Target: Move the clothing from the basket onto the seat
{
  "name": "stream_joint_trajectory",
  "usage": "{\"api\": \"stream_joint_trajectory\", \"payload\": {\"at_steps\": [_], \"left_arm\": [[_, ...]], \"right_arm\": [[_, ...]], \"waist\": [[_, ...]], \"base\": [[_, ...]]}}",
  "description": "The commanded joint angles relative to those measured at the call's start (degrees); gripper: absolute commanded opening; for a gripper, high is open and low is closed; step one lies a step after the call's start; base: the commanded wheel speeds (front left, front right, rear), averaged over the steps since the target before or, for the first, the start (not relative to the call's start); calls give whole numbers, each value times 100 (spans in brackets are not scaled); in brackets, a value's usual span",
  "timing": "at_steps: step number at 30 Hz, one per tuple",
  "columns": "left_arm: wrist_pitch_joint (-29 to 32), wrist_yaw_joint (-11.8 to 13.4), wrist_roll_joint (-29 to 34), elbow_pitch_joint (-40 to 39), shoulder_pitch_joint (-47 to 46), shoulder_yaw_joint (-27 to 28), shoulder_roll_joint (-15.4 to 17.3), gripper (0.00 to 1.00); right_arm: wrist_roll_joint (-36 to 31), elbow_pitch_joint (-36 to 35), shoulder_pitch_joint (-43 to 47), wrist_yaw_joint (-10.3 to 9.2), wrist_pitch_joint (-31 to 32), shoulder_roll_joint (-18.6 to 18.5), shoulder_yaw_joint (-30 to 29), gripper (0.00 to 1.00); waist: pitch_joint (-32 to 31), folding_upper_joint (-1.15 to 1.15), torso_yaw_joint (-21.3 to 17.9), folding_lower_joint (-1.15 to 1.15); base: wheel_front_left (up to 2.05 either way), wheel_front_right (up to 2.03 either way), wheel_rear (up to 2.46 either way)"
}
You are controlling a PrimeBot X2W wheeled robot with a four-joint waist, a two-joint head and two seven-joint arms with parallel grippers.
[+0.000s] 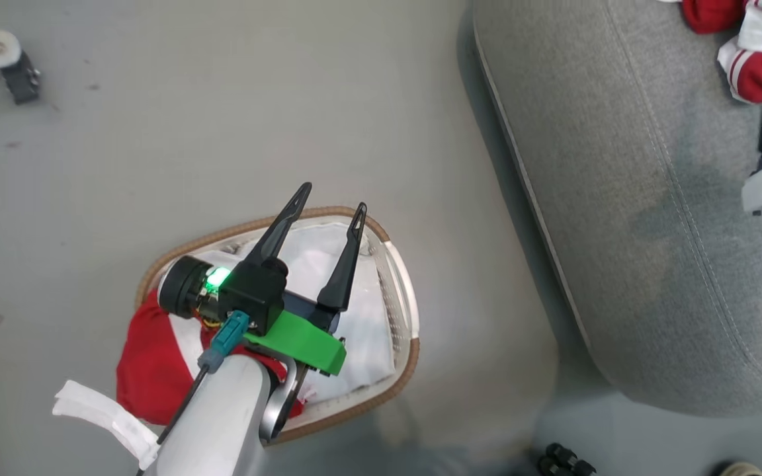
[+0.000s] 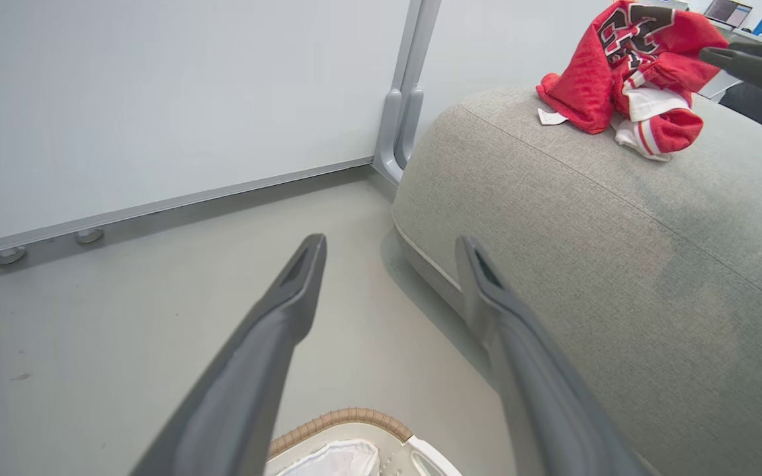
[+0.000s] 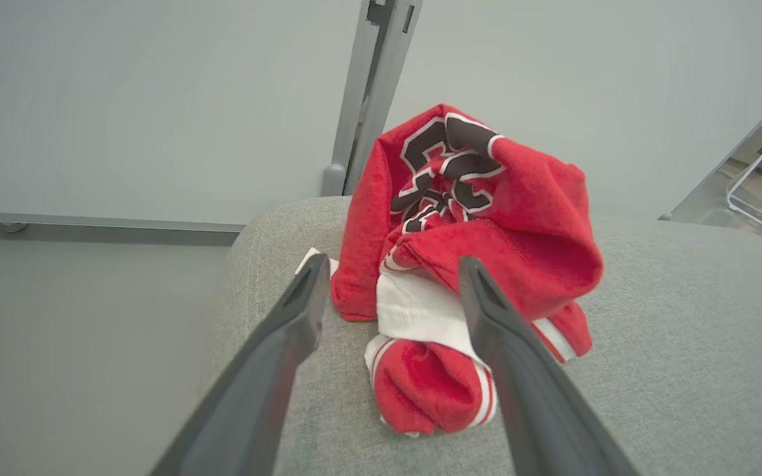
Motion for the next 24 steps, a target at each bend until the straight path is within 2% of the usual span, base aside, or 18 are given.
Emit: {"api": "stream_joint_trajectory", "payload": {"at_steps": [1, 8, 15, 24], "left_arm": [[3, -19, -25, 24, 117, 46, -28, 100], [2, 78, -36, 178, 383, 680, -82, 100], [2, 198, 11, 267, 647, 1416, -87, 100], [2, 164, 118, 475, 1024, 2110, -87, 100]], "right_arm": [[60, -37, 158, -8, -14, 5, 109, 100], [301, -132, 396, -8, -13, 88, 929, 100], [479, -228, 644, -8, -13, 326, 1329, 100], [687, -152, 1256, -8, -13, 585, 1641, 100]], "waist": [[-408, 0, 309, 0], [-979, 0, 771, 0], [-1457, 0, 1102, 0], [-2059, 0, 1367, 0]], "base": [[0, 0, 0], [0, 0, 0], [0, 0, 0], [0, 0, 0]]}}
